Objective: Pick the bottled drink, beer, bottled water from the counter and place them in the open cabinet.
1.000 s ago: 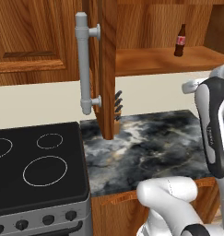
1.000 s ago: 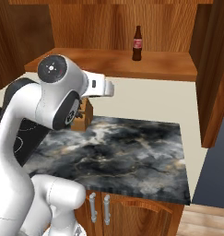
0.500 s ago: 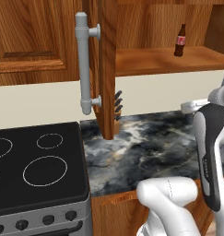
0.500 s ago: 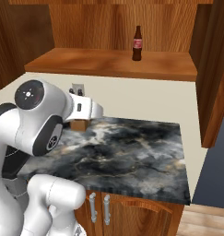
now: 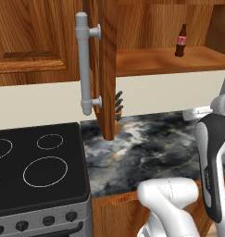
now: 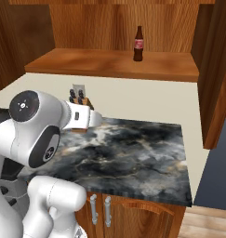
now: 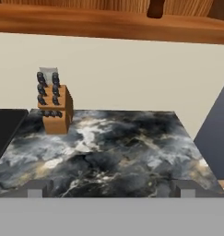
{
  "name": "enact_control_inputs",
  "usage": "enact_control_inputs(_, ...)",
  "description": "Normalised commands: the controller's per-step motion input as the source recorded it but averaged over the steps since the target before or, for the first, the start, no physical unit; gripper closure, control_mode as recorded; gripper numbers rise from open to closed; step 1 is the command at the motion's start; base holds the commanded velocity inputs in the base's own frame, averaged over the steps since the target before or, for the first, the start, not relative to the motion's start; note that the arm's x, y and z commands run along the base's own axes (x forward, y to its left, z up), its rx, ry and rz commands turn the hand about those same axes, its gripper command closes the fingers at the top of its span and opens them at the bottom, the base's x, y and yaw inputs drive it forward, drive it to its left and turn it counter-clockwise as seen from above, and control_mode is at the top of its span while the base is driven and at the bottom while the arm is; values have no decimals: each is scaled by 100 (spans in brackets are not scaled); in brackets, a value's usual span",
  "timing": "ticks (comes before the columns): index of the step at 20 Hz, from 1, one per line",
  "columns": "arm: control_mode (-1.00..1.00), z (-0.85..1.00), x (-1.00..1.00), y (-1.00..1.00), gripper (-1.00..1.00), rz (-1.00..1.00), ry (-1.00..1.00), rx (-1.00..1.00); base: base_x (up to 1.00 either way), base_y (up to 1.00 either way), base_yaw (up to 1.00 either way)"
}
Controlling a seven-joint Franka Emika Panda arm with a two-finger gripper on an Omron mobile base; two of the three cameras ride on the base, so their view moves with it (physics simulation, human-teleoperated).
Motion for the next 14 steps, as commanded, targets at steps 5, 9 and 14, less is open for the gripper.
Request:
enact_control_inputs(5, 100, 0, 0, 0, -100, 0, 0, 0, -10, 0, 0)
enact_control_inputs(9, 100, 0, 0, 0, -100, 0, 0, 0, -88, -9, -16)
enact_control_inputs(14, 100, 0, 0, 0, -100, 0, 0, 0, -92, -2, -54)
